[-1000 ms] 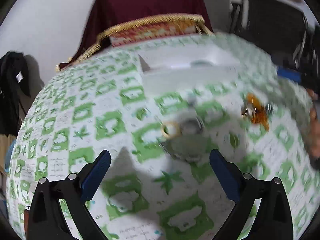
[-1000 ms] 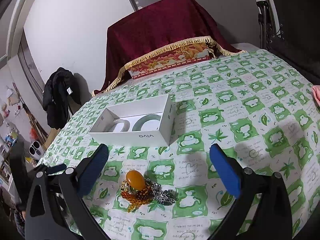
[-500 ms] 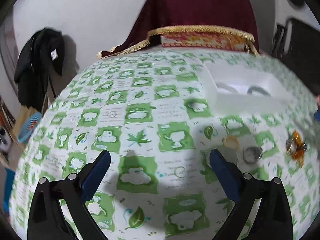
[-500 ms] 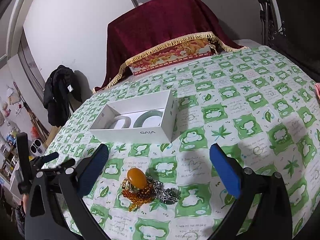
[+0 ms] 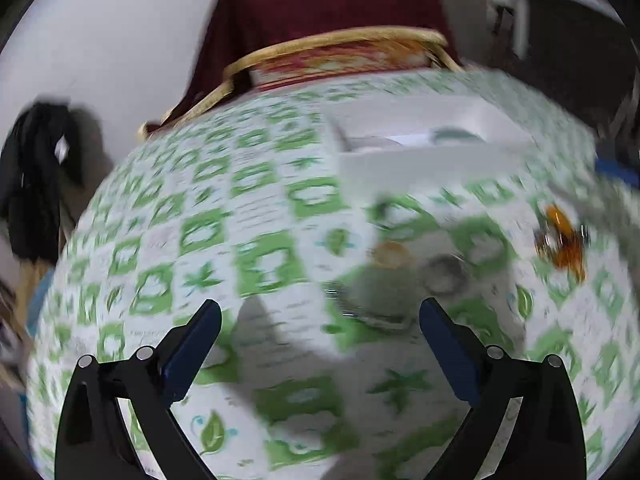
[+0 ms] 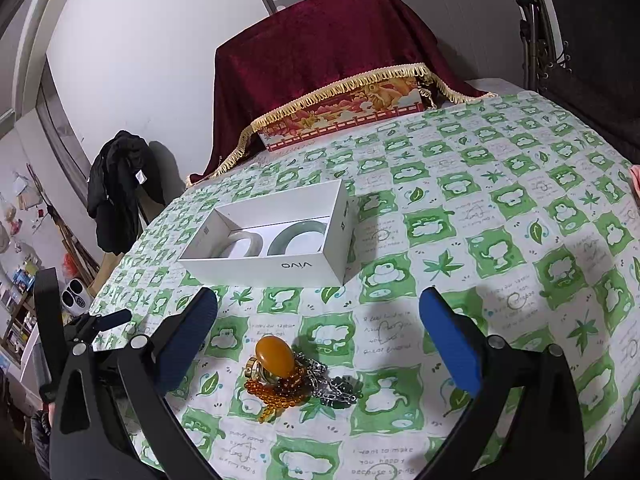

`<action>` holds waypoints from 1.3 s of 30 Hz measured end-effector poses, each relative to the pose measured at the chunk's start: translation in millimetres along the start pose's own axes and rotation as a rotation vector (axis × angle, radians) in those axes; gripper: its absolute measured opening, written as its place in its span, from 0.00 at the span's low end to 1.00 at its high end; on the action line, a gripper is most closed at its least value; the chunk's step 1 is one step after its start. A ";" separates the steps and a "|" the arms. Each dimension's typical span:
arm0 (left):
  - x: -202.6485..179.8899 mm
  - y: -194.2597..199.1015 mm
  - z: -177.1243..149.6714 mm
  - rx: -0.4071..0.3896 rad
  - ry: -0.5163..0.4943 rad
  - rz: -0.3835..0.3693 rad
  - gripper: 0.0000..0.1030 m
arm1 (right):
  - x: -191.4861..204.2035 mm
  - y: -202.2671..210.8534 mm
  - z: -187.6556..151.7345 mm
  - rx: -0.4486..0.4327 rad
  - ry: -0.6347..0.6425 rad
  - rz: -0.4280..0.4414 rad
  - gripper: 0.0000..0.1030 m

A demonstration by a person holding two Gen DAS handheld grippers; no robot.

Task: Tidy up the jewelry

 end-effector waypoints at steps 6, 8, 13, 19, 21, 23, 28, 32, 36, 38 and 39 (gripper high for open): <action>22.0 -3.0 1.0 0.000 0.109 -0.013 0.97 | 0.3 -0.6 0.1 0.002 0.000 -0.002 0.96; 31.2 -10.2 1.2 0.029 0.148 -0.021 0.97 | 0.2 -1.5 -0.2 0.006 -0.002 0.000 0.96; 67.7 -11.2 8.1 0.014 0.229 0.148 0.97 | 1.1 -1.3 -0.4 0.005 0.002 -0.001 0.96; 71.5 -9.7 6.6 0.006 0.268 0.044 0.97 | 1.0 -1.0 -0.5 0.006 0.002 0.003 0.96; 58.3 -4.2 9.0 -0.017 0.214 0.035 0.97 | 2.3 -0.3 -1.1 0.007 0.008 0.004 0.96; 42.7 -4.0 11.1 -0.020 0.140 0.059 0.97 | 3.5 0.6 -1.4 0.006 0.016 0.004 0.96; 40.8 -22.0 12.3 0.053 0.125 0.072 0.97 | 8.4 -0.3 -3.1 0.007 0.046 -0.010 0.96; 69.5 -23.4 5.5 0.071 0.258 0.063 0.97 | 9.0 -2.7 -3.8 0.013 0.057 -0.017 0.96; 82.0 -18.5 -2.3 0.078 0.305 0.100 0.97 | 8.2 -2.7 -3.9 0.013 0.056 -0.018 0.96; 84.6 -14.6 -2.2 0.064 0.310 0.130 0.97 | 8.0 -2.2 -3.8 0.012 0.055 -0.017 0.96; 83.4 -9.5 -0.4 0.038 0.304 0.125 0.97 | 8.0 -1.1 -3.9 0.011 0.057 -0.015 0.96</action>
Point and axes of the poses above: each gripper's, at about its wrist camera, not at the fingertips, and y roughly against the way its jaws point, x to its left, z to its top, the point moved 6 cm from there along -y, roughly the way its jaws point, and after that the axes turned 3 degrees about x, right-handed, at the moved point
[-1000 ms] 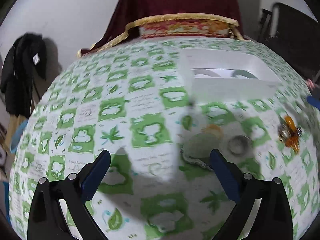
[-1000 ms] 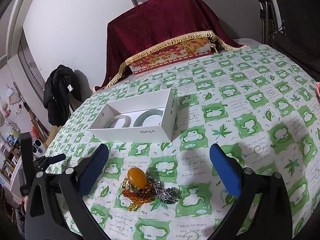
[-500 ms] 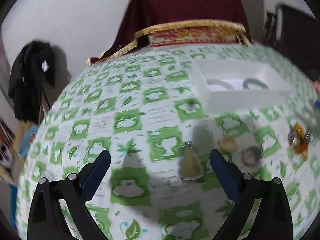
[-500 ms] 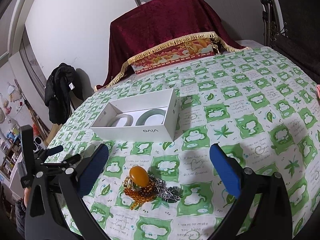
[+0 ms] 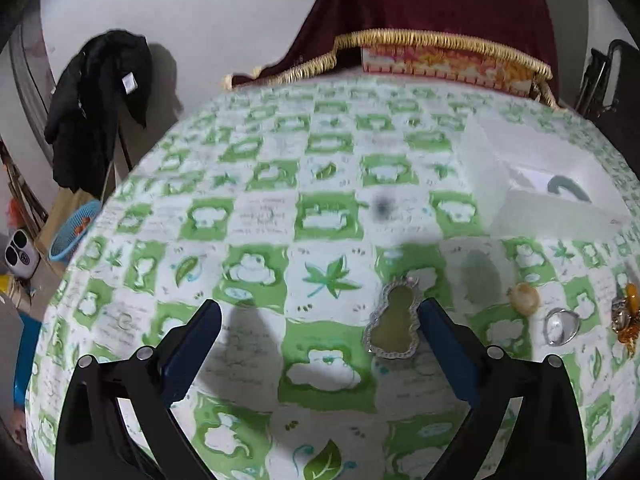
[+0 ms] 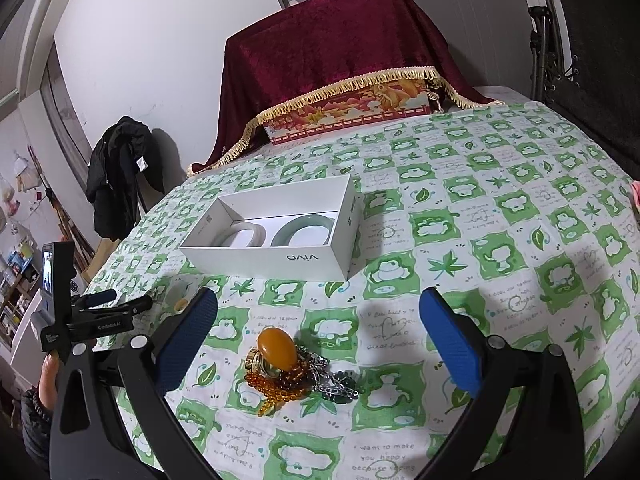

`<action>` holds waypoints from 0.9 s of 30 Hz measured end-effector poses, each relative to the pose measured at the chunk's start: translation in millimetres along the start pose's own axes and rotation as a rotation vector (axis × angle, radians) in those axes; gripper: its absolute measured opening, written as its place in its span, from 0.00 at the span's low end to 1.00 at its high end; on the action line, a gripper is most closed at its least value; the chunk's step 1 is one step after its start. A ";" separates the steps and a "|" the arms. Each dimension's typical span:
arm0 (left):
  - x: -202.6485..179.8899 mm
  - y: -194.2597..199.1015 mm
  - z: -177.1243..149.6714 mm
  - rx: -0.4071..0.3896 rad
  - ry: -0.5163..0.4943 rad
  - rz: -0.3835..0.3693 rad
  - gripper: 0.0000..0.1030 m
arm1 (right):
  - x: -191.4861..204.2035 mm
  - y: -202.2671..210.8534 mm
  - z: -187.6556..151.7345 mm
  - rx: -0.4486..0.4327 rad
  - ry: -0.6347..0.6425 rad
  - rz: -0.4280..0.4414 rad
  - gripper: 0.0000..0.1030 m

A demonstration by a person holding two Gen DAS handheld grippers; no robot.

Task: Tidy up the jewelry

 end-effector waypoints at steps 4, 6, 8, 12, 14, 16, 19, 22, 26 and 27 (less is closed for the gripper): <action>-14.5 22.2 0.4 -0.086 -0.029 -0.092 0.97 | 10.7 8.4 -8.9 -0.002 0.065 0.013 0.96; -24.3 26.3 -2.1 -0.092 -0.049 -0.114 0.97 | 26.8 9.7 -19.6 0.007 0.161 -0.002 0.96; -35.3 26.5 -6.6 -0.083 -0.084 -0.115 0.97 | 45.4 7.5 -30.8 0.011 0.284 -0.056 0.95; -49.2 25.4 -11.5 -0.074 -0.140 -0.093 0.97 | 70.4 -1.3 -43.1 0.034 0.439 -0.103 0.88; -51.3 26.2 -12.6 -0.077 -0.150 -0.091 0.97 | 64.6 -5.4 -42.1 0.053 0.415 -0.111 0.88; -51.7 25.1 -12.9 -0.073 -0.154 -0.083 0.97 | 48.4 -13.7 -40.1 0.105 0.357 -0.125 0.88; -49.9 22.8 -13.3 -0.060 -0.144 -0.087 0.97 | 14.2 -25.3 -35.7 0.185 0.226 -0.156 0.87; -46.0 20.2 -13.4 -0.045 -0.127 -0.091 0.97 | -20.8 -17.1 -26.3 0.148 0.117 -0.261 0.81; -42.4 18.7 -13.6 -0.033 -0.106 -0.094 0.97 | -47.0 -12.7 -20.4 0.135 -0.001 -0.241 0.72; -41.6 19.1 -13.6 -0.035 -0.102 -0.094 0.97 | -44.6 -9.6 -19.3 0.122 0.004 -0.227 0.72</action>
Point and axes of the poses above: each gripper's, at about its wrist camera, not at the fingertips, and y roughly against the way its jaws point, x to its left, z to its top, the point moved 6 cm from there along -y, roughly the way its jaws point, and after that the axes turned 3 degrees about x, right-handed, at the moved point
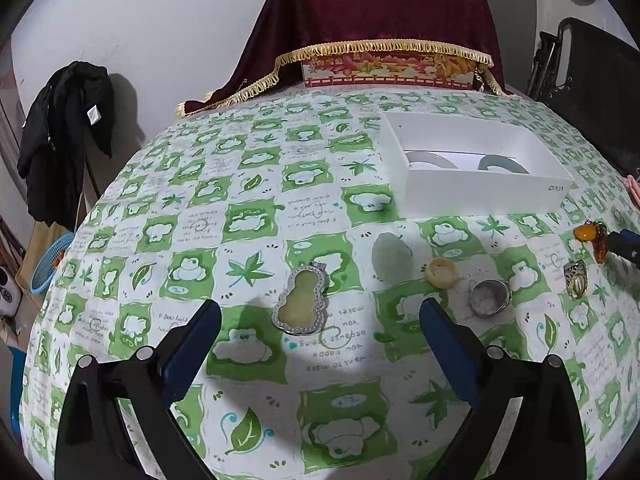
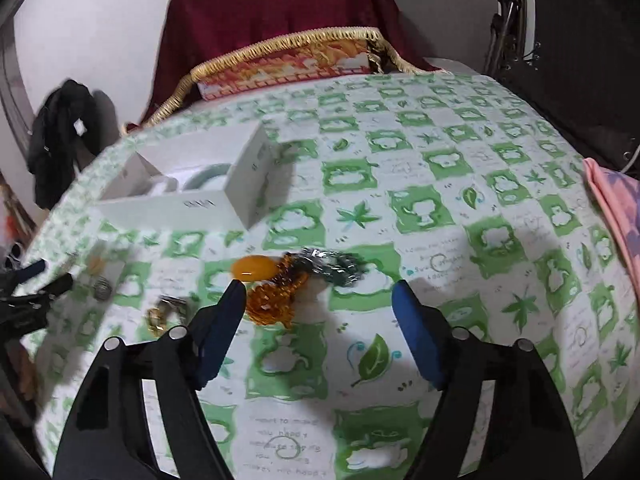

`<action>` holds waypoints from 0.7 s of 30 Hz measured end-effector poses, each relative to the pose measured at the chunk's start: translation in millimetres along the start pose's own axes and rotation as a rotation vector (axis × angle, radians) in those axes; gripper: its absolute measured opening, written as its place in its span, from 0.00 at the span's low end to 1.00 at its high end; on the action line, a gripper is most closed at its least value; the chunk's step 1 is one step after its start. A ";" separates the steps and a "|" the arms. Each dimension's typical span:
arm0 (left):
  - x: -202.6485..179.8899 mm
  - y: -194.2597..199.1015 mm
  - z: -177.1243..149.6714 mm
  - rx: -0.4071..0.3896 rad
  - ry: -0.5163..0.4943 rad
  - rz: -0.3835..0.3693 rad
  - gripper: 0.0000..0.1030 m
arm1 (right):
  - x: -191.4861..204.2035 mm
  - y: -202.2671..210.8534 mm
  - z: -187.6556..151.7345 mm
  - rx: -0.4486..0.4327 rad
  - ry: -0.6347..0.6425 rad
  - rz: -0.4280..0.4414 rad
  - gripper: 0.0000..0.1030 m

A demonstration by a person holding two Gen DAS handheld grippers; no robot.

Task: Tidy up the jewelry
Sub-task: 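Move the right tool down to the amber bead necklace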

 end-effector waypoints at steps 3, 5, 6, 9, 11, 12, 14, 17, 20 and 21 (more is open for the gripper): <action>-0.1 0.6 0.2 -0.003 0.000 0.003 0.97 | 13.1 9.7 0.4 -0.046 0.076 -0.005 0.72; -0.6 1.0 0.1 -0.004 -0.002 0.002 0.97 | 23.8 8.0 -3.0 -0.041 0.132 -0.016 0.71; -1.0 1.6 0.2 -0.007 -0.004 0.002 0.97 | 26.7 7.7 -3.8 -0.037 0.148 -0.014 0.70; -3.6 2.8 0.1 -0.012 -0.015 0.003 0.97 | 27.4 11.2 -4.0 -0.046 0.157 0.001 0.57; -5.0 2.9 0.0 -0.011 -0.022 0.006 0.97 | 28.6 7.3 -5.0 -0.022 0.160 0.039 0.45; -5.3 2.7 0.0 -0.010 -0.024 0.007 0.97 | 30.9 5.8 -8.2 -0.004 0.162 0.073 0.45; -5.8 2.2 0.0 -0.008 -0.024 0.006 0.97 | 34.5 -4.8 -12.8 0.063 0.167 0.114 0.45; -5.3 1.4 -0.1 -0.004 -0.020 0.003 0.97 | 35.2 -4.1 -14.5 0.081 0.134 0.200 0.45; -4.8 1.8 0.1 -0.008 -0.020 0.005 0.97 | 47.9 15.1 -10.7 0.003 0.175 0.261 0.45; -4.9 2.1 0.1 -0.009 -0.020 0.006 0.97 | 45.8 16.4 -8.8 -0.015 0.180 0.222 0.45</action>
Point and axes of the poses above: each gripper's, at about its wrist camera, not at the fingertips, and y roughly against the way its jaws point, x to its left, z to its top, the point moved 6 cm from there along -y, roughly the way its jaws point, and after that the axes turned 3 degrees about x, right-handed, at the moved point
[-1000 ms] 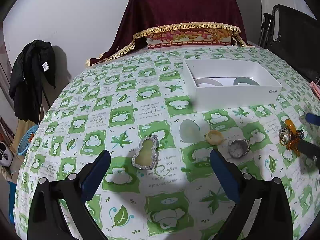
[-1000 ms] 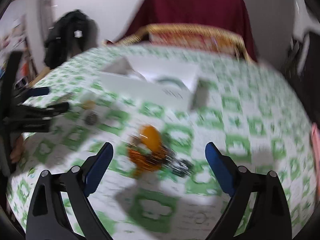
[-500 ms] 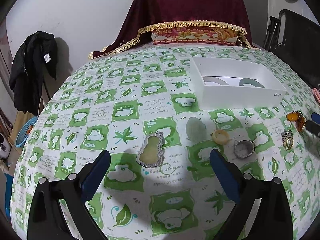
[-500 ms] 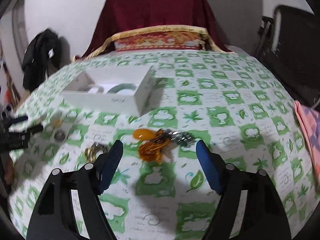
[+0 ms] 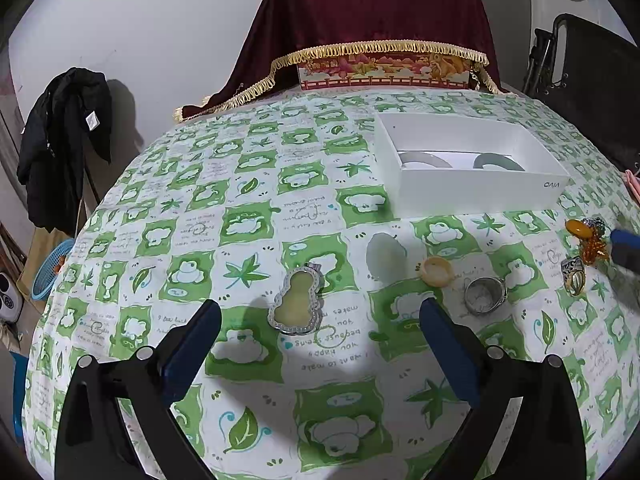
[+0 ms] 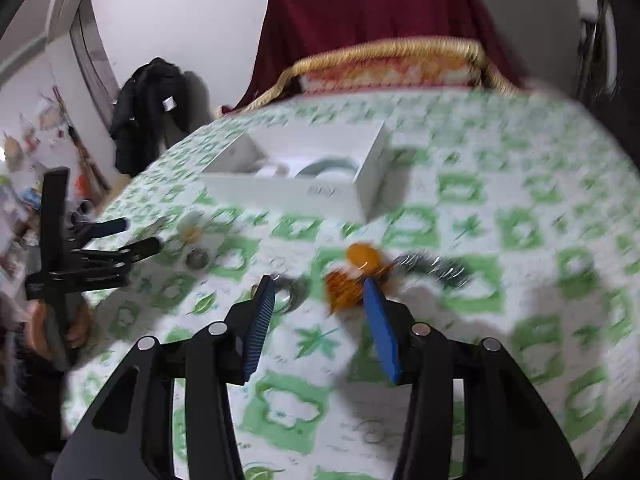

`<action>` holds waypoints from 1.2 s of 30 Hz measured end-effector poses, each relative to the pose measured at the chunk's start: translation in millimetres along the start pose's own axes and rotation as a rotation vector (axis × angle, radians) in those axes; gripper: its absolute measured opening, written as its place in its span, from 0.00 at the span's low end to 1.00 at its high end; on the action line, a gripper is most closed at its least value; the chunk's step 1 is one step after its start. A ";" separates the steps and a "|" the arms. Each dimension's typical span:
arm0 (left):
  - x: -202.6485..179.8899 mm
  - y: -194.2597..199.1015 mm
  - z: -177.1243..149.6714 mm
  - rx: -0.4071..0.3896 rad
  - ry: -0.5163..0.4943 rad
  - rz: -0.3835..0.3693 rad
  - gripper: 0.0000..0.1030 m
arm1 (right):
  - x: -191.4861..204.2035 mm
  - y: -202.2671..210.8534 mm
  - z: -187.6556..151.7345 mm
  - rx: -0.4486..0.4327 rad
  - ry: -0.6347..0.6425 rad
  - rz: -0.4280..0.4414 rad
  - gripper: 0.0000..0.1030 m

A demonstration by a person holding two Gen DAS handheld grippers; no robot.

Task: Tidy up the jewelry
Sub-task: 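Move the right tool down to the amber bead necklace, then close right tool on the amber bead necklace while left tool grasps the pale jade pendant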

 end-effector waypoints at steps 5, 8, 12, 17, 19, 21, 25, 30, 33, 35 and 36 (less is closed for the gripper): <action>-0.7 0.6 -0.3 -0.001 -0.001 0.001 0.97 | -20.2 -3.2 -0.1 0.003 -0.064 -0.094 0.45; -1.9 2.1 0.1 -0.008 -0.004 0.001 0.97 | -9.1 -3.6 -1.5 0.006 -0.011 -0.097 0.45; -5.3 5.1 0.6 -0.023 -0.014 -0.015 0.97 | -3.2 -13.4 -0.9 0.033 0.009 -0.077 0.44; -14.6 6.5 4.4 -0.034 -0.040 -0.093 0.97 | -5.3 -31.4 -2.1 0.106 -0.026 -0.048 0.41; -18.7 4.0 8.1 -0.035 -0.057 -0.107 0.97 | -5.8 -35.4 -3.2 0.124 -0.035 -0.045 0.34; -23.6 0.9 12.7 -0.038 -0.081 -0.113 0.97 | -6.1 -34.4 -3.6 0.120 -0.043 -0.030 0.29; -28.8 -3.4 24.3 -0.060 -0.110 -0.113 0.94 | -8.4 -33.8 -3.6 0.116 -0.062 -0.017 0.29; -20.2 -5.3 41.0 -0.097 -0.105 -0.105 0.88 | -9.1 -34.1 -3.9 0.118 -0.064 -0.015 0.29; -20.0 -17.0 48.1 -0.054 -0.077 -0.193 0.73 | -8.5 -34.1 -4.0 0.119 -0.062 -0.017 0.29; -25.3 -24.2 45.7 -0.025 -0.096 -0.199 0.68 | -8.4 -34.2 -4.1 0.119 -0.064 -0.015 0.29; -28.1 -30.2 42.1 -0.002 -0.116 -0.174 0.64 | -8.3 -34.2 -4.0 0.119 -0.063 -0.016 0.29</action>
Point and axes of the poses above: each gripper's, at about its wrist camera, not at the fingertips, and y roughly against the way its jaws point, x to its left, z to its top, the point moved 6 cm from there along -y, roughly the way its jaws point, and after that the axes turned 3 degrees about x, right-handed, at the moved point
